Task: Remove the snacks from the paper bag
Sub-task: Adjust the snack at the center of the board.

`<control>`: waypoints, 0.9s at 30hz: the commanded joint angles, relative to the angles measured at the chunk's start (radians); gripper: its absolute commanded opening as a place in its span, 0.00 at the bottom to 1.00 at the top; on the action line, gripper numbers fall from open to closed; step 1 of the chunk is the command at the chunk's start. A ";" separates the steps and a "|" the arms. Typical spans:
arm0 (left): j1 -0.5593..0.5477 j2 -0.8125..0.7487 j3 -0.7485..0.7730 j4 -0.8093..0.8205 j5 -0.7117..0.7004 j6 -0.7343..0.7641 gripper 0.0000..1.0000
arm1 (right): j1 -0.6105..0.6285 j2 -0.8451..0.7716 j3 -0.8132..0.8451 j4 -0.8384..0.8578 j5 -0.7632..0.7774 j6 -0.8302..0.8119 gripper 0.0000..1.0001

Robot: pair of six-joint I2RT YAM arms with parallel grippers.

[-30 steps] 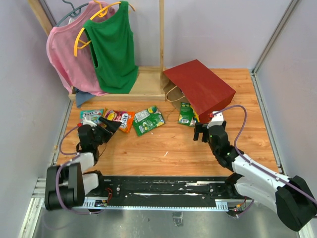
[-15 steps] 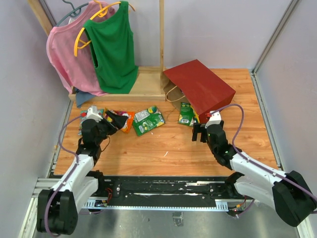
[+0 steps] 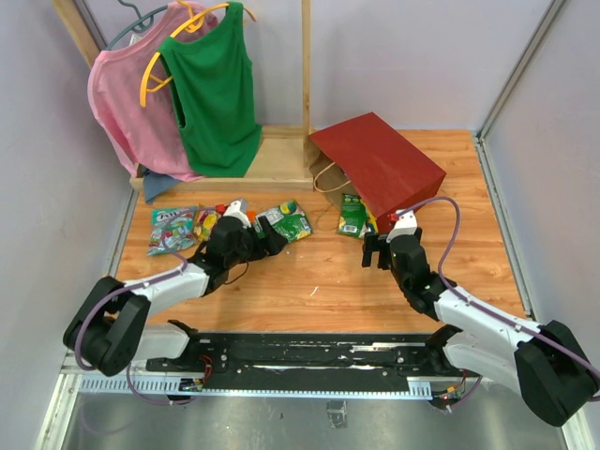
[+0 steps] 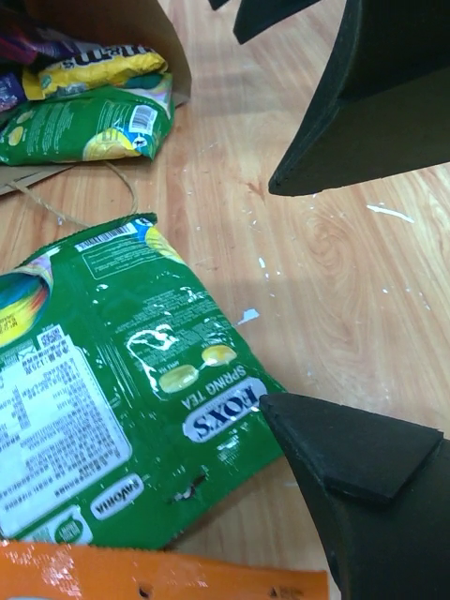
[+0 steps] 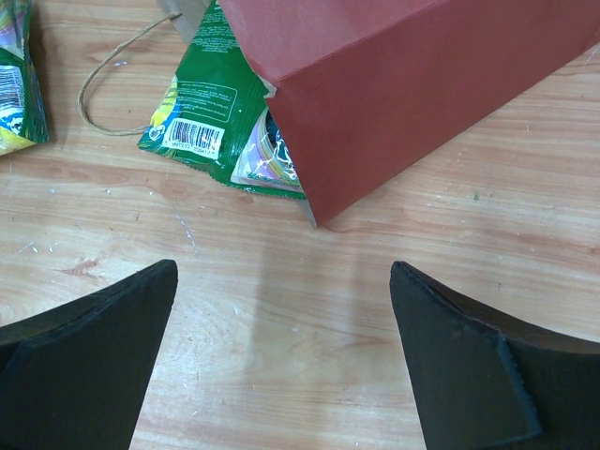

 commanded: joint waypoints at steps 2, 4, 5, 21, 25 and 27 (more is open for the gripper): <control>-0.070 0.087 0.114 -0.013 -0.129 0.067 0.89 | 0.016 0.003 0.032 0.017 0.005 0.002 0.97; -0.073 0.099 0.141 -0.034 -0.153 0.085 0.89 | 0.016 0.003 0.033 0.015 0.005 0.001 0.97; -0.074 0.105 0.150 -0.042 -0.163 0.093 0.89 | 0.016 0.003 0.033 0.015 0.005 0.002 0.97; -0.072 0.344 0.379 -0.060 -0.212 0.159 0.94 | 0.015 0.002 0.038 0.008 0.001 0.001 0.97; -0.050 0.383 0.422 -0.080 -0.213 0.182 0.94 | 0.016 -0.003 0.038 0.004 0.002 0.000 0.97; -0.024 0.397 0.424 -0.068 -0.180 0.181 0.94 | 0.015 -0.005 0.038 0.002 0.004 0.000 0.98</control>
